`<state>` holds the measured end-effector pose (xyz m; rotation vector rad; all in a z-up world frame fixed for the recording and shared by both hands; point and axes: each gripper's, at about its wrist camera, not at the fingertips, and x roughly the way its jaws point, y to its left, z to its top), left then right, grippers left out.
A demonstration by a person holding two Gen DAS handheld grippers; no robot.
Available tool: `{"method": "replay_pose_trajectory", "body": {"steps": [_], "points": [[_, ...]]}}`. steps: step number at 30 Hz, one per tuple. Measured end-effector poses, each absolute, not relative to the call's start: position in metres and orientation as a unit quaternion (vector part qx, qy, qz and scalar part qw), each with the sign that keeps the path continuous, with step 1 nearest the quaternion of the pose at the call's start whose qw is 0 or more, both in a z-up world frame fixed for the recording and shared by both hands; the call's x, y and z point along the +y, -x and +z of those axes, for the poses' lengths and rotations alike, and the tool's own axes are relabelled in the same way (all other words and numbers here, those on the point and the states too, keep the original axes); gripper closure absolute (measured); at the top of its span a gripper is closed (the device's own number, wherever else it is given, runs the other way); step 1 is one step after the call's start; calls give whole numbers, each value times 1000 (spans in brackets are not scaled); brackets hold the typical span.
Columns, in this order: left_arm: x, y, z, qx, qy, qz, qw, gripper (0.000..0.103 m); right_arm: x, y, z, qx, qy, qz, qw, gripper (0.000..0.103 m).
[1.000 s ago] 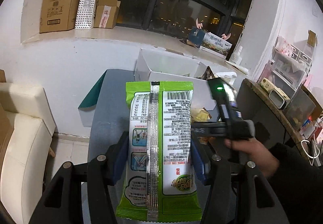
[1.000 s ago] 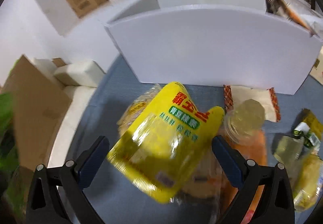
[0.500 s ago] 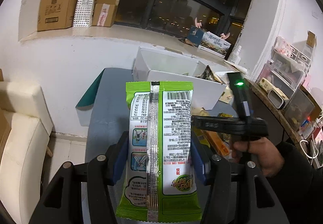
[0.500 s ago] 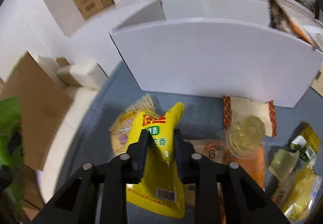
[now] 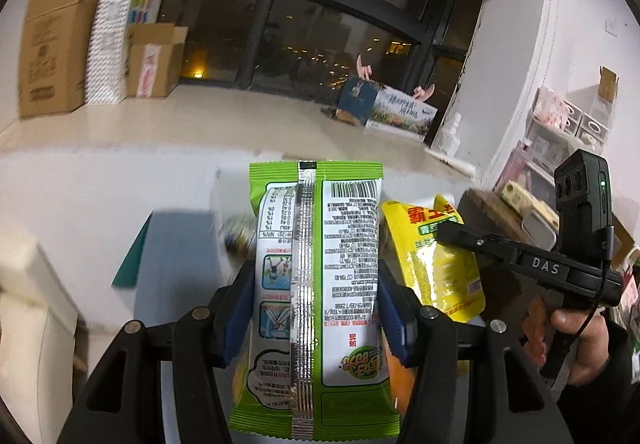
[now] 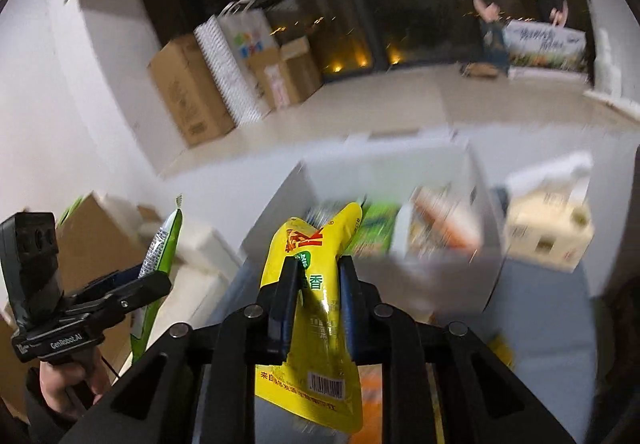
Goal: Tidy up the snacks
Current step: 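Place both packets into the white box and open both grippers, then grasp the round bread bun with the left gripper while the right grasps the yellow chip bag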
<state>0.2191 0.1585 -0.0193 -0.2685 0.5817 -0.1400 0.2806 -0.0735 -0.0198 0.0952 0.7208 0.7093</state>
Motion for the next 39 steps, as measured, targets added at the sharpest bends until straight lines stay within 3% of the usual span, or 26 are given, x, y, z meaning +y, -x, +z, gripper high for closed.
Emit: {"method": "replay_pose_trajectory", "body": {"steps": [6,9,10,11,13,14,23,30,39], "points": [[156,-307,-16,305,126,-47,943,40,-56,-370,-2,358,-42,301,883,82],[165,-337,-26,318,131,-10,939,23,-39,-402,-7,373,-33,293,880,81],[168,-345,-31,329,127,5,936,5,-31,-411,-10,380,-23,295,876,76],[171,-351,-38,342,123,22,931,0,-25,-417,-14,390,-15,294,873,68],[176,-352,-47,347,121,35,929,0,-22,-421,-19,398,-9,280,874,7],[179,-349,-51,345,127,36,929,0,-23,-422,-17,386,-18,282,878,0],[181,-300,-46,338,134,11,931,0,-52,-384,0,346,-32,299,888,0],[152,-211,-32,299,87,-20,950,0,-98,-301,18,305,-21,329,894,0],[120,-115,-73,313,129,-29,941,0,-173,-192,-60,360,-48,279,889,0]]}}
